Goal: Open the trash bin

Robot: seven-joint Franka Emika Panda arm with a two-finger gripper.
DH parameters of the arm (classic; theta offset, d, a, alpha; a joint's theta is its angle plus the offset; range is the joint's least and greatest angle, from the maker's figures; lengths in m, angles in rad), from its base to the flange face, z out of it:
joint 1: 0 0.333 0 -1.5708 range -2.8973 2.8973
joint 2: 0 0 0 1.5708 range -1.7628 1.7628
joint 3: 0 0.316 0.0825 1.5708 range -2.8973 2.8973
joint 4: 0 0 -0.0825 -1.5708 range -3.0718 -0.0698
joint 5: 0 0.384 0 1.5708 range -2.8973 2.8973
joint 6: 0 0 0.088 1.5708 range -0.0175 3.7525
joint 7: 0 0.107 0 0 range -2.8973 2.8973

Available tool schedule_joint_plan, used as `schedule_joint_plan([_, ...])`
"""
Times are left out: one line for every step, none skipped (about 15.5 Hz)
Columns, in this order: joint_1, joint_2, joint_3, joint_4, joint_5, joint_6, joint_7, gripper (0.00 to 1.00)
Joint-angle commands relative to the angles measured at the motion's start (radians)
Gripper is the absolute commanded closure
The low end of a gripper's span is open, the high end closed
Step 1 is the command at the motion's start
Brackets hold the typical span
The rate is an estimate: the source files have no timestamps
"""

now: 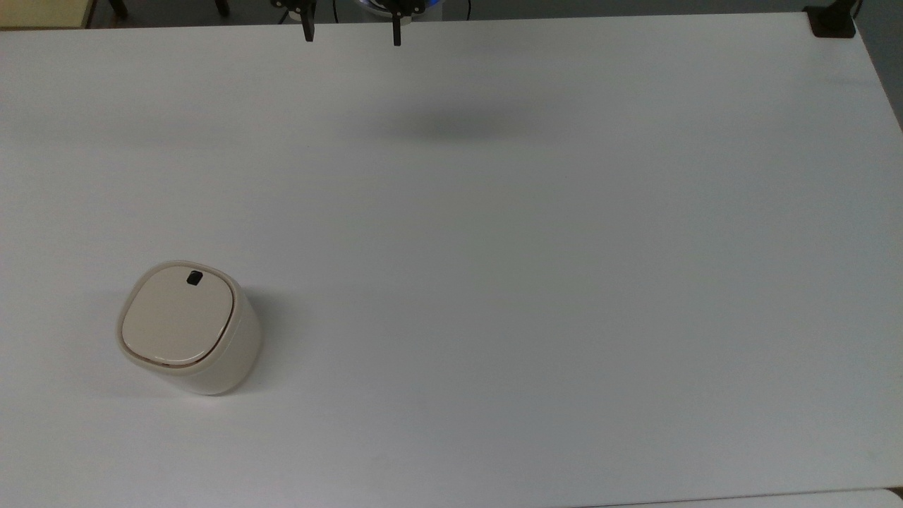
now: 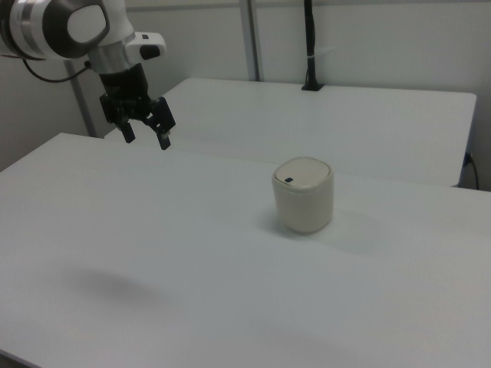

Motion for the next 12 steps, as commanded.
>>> schedule_joint_plan([0.003, 0.002, 0.0, 0.013, 0.019, -0.033, -0.018, 0.0])
schedule_joint_plan([0.002, 0.002, 0.0, 0.013, 0.019, -0.033, -0.018, 0.0])
schedule_joint_plan([-0.001, 0.002, 0.0, 0.013, 0.019, -0.033, -0.018, 0.0])
schedule_joint_plan([-0.004, 0.002, 0.0, 0.015, 0.019, -0.032, -0.018, 0.0])
schedule_joint_plan([-0.006, 0.002, 0.0, 0.015, 0.019, -0.032, -0.018, 0.0])
schedule_joint_plan([-0.006, 0.001, -0.005, 0.015, 0.019, -0.032, -0.018, 0.0])
schedule_joint_plan([-0.006, 0.001, -0.007, 0.016, 0.019, -0.032, -0.02, 0.0])
schedule_joint_plan([-0.006, 0.002, -0.007, 0.016, 0.019, -0.03, -0.021, 0.0])
schedule_joint_plan([-0.006, 0.005, -0.007, 0.016, 0.019, -0.027, -0.036, 0.0])
schedule_joint_plan([-0.006, 0.014, -0.007, 0.018, 0.019, -0.026, -0.069, 0.0])
schedule_joint_plan([-0.008, 0.017, -0.008, 0.025, 0.017, -0.024, -0.078, 0.05])
schedule_joint_plan([-0.009, 0.024, -0.008, 0.035, 0.017, -0.021, -0.081, 0.09])
